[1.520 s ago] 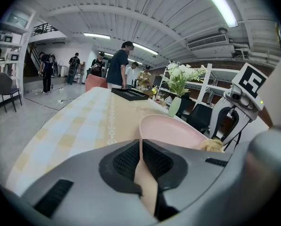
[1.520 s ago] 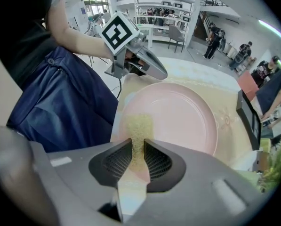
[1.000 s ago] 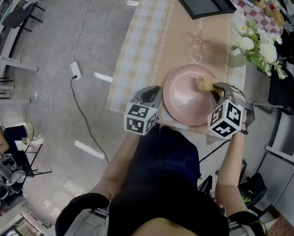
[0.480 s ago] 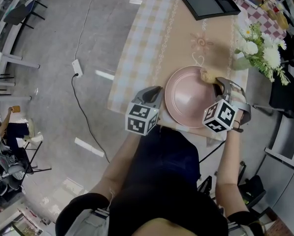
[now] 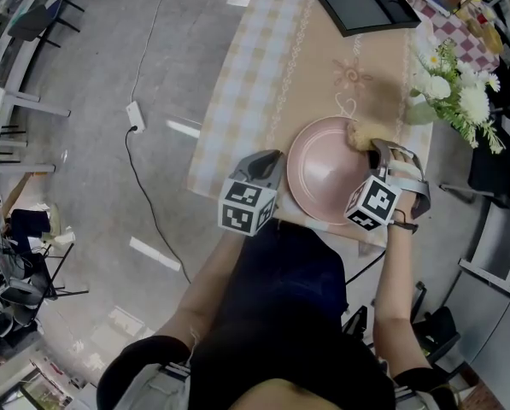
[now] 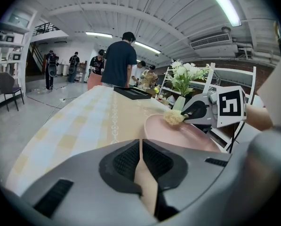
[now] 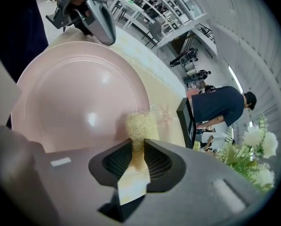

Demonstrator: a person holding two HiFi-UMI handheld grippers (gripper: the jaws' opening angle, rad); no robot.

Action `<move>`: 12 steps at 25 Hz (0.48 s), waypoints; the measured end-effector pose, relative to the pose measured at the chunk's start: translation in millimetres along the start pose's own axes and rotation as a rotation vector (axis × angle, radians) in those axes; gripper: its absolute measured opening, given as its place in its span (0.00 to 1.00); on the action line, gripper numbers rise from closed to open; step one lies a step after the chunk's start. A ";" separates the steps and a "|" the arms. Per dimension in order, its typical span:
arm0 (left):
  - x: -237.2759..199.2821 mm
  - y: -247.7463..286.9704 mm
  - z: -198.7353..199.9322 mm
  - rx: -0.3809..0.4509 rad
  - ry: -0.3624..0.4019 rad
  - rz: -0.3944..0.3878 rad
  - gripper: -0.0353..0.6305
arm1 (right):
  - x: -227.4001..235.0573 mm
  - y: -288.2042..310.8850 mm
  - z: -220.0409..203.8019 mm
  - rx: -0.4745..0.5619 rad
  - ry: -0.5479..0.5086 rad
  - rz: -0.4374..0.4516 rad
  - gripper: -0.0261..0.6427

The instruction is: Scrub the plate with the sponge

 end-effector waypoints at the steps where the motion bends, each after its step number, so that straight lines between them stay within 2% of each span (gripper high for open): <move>1: 0.0 -0.1 0.2 0.000 0.000 0.000 0.09 | -2.0 0.8 0.6 -0.003 -0.010 0.009 0.16; 12: 0.2 0.0 -0.8 0.004 0.001 0.005 0.09 | -18.6 4.3 -0.7 -0.023 -0.033 0.062 0.16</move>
Point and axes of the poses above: the fingertips, and each gripper's own axes: y forward along the fingers, x to its right, z out of its top, the point moved 4 cm from there along -y, backward along the fingers
